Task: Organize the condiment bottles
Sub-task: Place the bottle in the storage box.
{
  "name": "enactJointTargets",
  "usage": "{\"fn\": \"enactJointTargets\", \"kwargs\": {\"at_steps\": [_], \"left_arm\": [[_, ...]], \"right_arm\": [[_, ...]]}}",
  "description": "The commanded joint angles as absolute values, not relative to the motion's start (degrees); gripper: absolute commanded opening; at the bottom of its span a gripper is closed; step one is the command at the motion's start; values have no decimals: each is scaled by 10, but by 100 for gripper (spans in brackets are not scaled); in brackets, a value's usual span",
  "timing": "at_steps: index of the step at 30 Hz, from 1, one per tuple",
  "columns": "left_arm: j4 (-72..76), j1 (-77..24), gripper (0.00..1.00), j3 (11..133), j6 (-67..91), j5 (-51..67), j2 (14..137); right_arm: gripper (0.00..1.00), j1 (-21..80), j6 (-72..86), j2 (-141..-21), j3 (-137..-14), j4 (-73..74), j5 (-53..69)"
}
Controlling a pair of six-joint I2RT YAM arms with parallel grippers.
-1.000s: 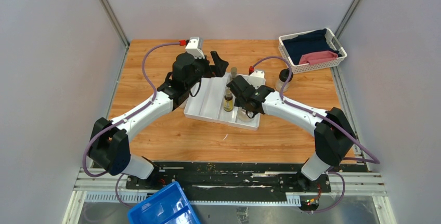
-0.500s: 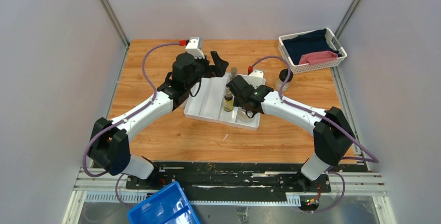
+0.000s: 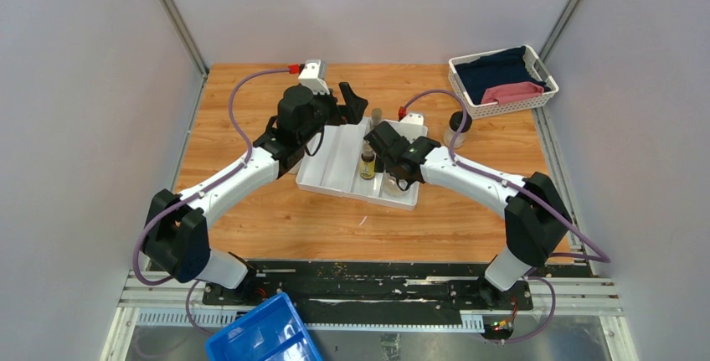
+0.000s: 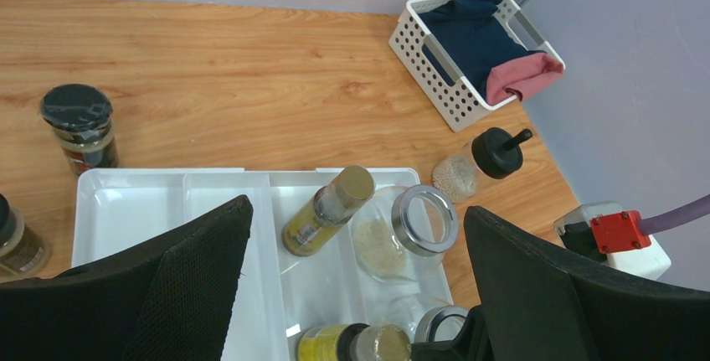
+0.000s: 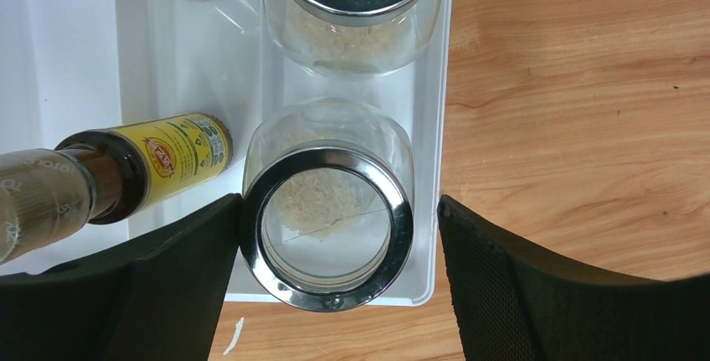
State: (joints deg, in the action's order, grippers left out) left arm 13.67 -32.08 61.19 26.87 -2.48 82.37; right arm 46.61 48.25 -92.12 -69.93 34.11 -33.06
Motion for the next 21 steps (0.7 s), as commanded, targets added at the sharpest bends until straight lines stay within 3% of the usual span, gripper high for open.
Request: {"fn": "enactJointTargets", "kwargs": {"at_steps": [1,13,21], "left_arm": [[142,-327,100,614,272,-18,832],[142,-328,100,616,269,-28,833],[135,-328,100,631,266,-48,834]], "right_arm": [[88,475,478,-919,-725,355,-354],[88,482,458,-903,-752,353,-362],[88,475,417,-844,-758,350,-429]]}}
